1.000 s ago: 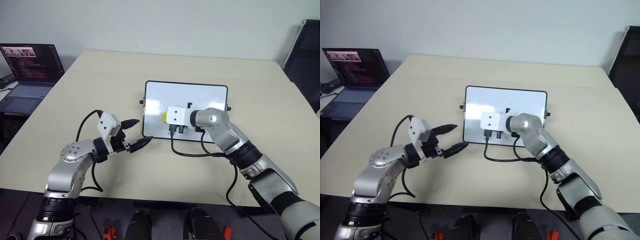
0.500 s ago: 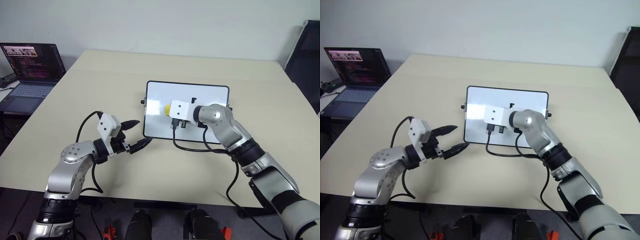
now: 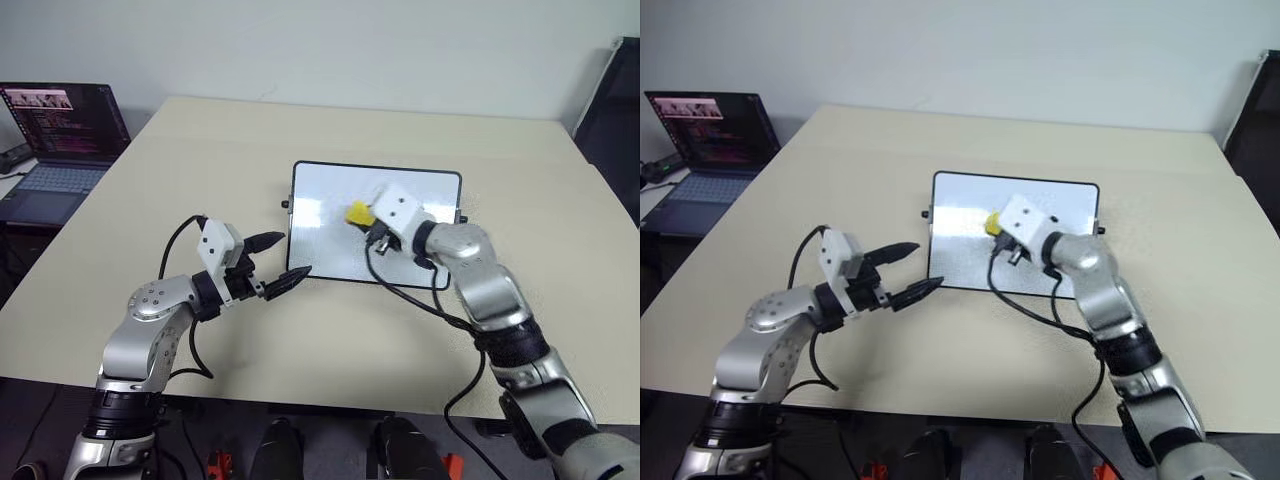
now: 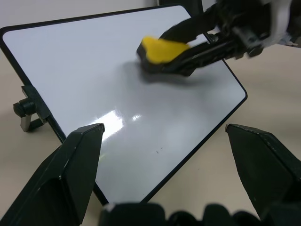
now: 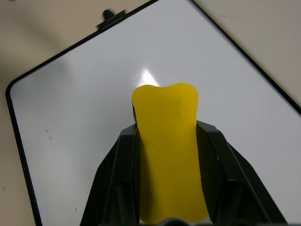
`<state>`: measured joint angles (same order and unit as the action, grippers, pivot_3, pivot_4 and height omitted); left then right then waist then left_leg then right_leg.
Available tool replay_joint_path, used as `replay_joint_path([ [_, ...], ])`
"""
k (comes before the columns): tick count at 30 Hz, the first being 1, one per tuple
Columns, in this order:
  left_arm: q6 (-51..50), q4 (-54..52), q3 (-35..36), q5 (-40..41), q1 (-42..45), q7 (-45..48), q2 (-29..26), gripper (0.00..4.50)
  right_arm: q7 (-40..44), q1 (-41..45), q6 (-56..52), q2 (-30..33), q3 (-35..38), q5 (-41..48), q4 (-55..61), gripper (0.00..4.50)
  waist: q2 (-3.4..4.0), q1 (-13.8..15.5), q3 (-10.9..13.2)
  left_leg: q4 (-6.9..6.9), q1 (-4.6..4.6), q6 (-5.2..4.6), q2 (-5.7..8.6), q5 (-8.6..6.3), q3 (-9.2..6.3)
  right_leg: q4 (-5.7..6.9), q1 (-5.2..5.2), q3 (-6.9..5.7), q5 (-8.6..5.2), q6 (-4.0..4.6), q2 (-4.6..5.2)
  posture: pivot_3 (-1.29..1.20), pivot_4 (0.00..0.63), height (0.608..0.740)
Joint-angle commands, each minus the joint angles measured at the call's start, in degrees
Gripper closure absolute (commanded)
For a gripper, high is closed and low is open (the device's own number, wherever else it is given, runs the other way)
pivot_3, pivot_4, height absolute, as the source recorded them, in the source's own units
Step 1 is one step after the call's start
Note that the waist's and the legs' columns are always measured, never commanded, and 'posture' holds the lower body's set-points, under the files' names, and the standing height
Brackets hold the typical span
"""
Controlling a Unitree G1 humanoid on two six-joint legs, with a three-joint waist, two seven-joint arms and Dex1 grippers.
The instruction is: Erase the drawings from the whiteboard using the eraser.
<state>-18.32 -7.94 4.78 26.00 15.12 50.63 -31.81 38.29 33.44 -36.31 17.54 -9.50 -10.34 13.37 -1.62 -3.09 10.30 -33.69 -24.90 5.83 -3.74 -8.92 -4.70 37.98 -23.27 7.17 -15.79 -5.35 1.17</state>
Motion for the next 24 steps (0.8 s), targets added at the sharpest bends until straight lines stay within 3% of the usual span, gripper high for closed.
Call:
replay_joint_path([
  [1, 1.6, -1.9, 0.9, 0.6, 0.0, 0.6, -0.3, 0.00, -2.2, -7.0, -7.3, -0.9, 6.3, 4.1, 13.8, 3.22, 0.00, -0.1, 0.0, 0.02, 0.01, 0.03, 0.00, -0.03, -0.01, 0.01, 0.00, -0.01, -0.05, 0.06, 0.00, 0.00, 0.150, 0.740],
  [4, 2.3, -1.7, 0.2, 0.1, 0.3, 1.6, -0.7, 0.00, -4.9, -13.3, -12.9, -2.9, 10.0, 6.7, 22.6, 3.22, 0.00, -0.2, 0.0, 0.08, 0.00, 0.07, 0.00, -0.05, 0.00, 0.01, -0.04, 0.00, -0.10, 0.05, 0.00, 0.00, 0.150, 0.740],
  [7, 4.0, 0.0, -2.1, -1.1, 2.8, 4.5, -1.0, 0.00, -9.7, -24.9, -17.2, -6.2, 11.7, 6.8, 32.0, 3.22, -0.02, -0.2, 0.0, 0.07, 0.04, 0.08, -0.02, -0.06, -0.02, 0.02, -0.03, -0.02, -0.33, 0.27, 0.00, 0.00, 0.150, 0.740],
  [12, 5.5, 3.1, -6.7, -1.9, 9.3, 9.5, 0.4, 0.00, -17.3, -34.3, -18.3, -10.1, 13.2, 6.0, 36.7, 3.22, -0.02, -0.2, 0.0, -0.12, 0.04, 0.10, 0.02, -0.05, 0.05, -0.01, 0.00, 0.04, -0.28, 0.37, 0.05, 0.00, 0.150, 0.740],
  [17, 9.9, 10.1, -13.3, -4.9, 17.7, 15.8, 3.8, 0.00, -22.9, -35.5, -18.0, -11.4, 19.2, 6.5, 33.5, 3.22, -0.04, -0.1, 0.0, -0.26, 0.05, 0.09, 0.03, -0.04, 0.08, -0.04, 0.05, 0.07, -0.23, 0.41, 0.06, 0.00, 0.150, 0.740],
  [24, 13.7, 18.5, -18.9, -7.1, 27.2, 21.9, 11.0, 0.00, -26.0, -30.0, -20.4, -9.9, 26.9, 9.2, 24.6, 3.22, -0.02, -0.4, 0.0, -0.09, 0.02, 0.07, 0.03, -0.05, 0.06, -0.02, 0.04, 0.06, -0.25, 0.34, 0.01, 0.00, 0.150, 0.740],
])
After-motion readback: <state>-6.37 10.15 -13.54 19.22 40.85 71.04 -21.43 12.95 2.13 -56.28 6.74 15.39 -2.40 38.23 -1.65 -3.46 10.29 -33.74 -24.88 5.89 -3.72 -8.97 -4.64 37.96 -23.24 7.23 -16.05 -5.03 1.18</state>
